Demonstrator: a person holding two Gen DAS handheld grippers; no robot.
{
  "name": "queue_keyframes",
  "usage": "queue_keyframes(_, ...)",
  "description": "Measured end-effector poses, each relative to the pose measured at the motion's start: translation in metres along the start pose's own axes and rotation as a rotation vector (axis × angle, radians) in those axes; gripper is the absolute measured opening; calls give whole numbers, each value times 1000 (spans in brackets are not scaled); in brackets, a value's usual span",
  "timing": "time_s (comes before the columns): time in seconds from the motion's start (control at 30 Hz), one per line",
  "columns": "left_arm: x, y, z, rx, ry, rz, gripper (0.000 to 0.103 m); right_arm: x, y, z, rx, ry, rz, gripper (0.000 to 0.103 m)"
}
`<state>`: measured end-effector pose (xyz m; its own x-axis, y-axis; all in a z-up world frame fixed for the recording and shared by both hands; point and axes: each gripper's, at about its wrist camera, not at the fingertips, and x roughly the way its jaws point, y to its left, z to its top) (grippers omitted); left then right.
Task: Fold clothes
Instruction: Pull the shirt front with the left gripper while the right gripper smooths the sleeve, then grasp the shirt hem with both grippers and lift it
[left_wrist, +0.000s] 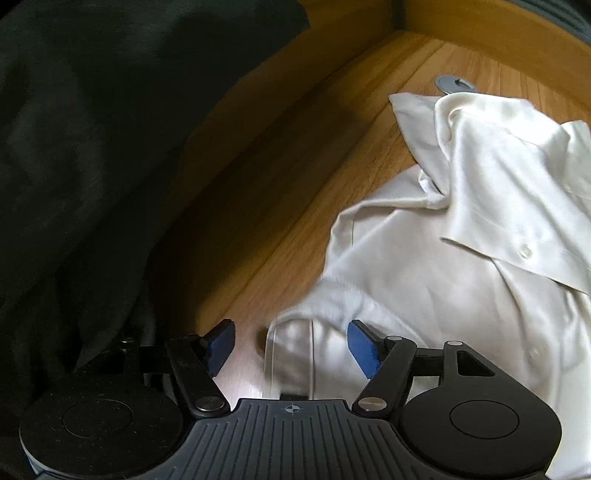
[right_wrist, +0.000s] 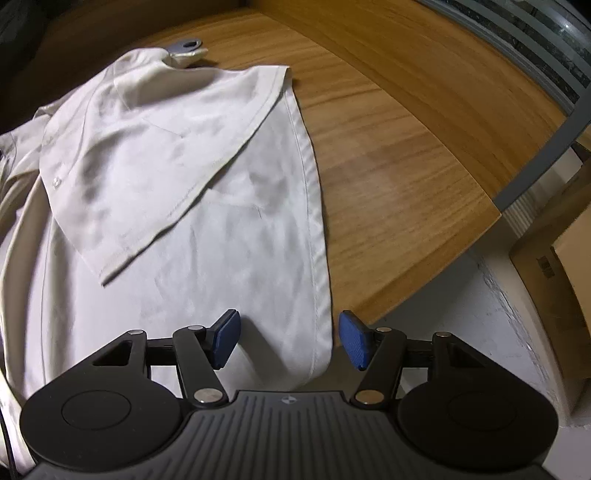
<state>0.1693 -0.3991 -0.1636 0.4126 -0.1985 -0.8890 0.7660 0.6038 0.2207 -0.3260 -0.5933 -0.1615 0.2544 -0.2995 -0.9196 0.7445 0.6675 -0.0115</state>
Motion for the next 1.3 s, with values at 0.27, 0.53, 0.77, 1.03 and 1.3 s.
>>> queue_keyframes(0.27,4,-13,2,67,-36,-19,13,4,-5,10,14,-20,18,53)
queue_keyframes(0.53,-2,6,-19,-27,-1,106,7,13,7,34,-78,-18,-1,0)
queue_keyframes(0.77,-28,41,-48,-163,35,196,6,22,8,91,-234,-94,-96,0)
queue_keyframes(1.03,-72,54,-82,-364,60,206,6,18,17,206,-429,-258,-146,0)
queue_keyframes(1.3,-103,47,-126,-566,86,256,6,10,49,303,-551,-367,-158,0)
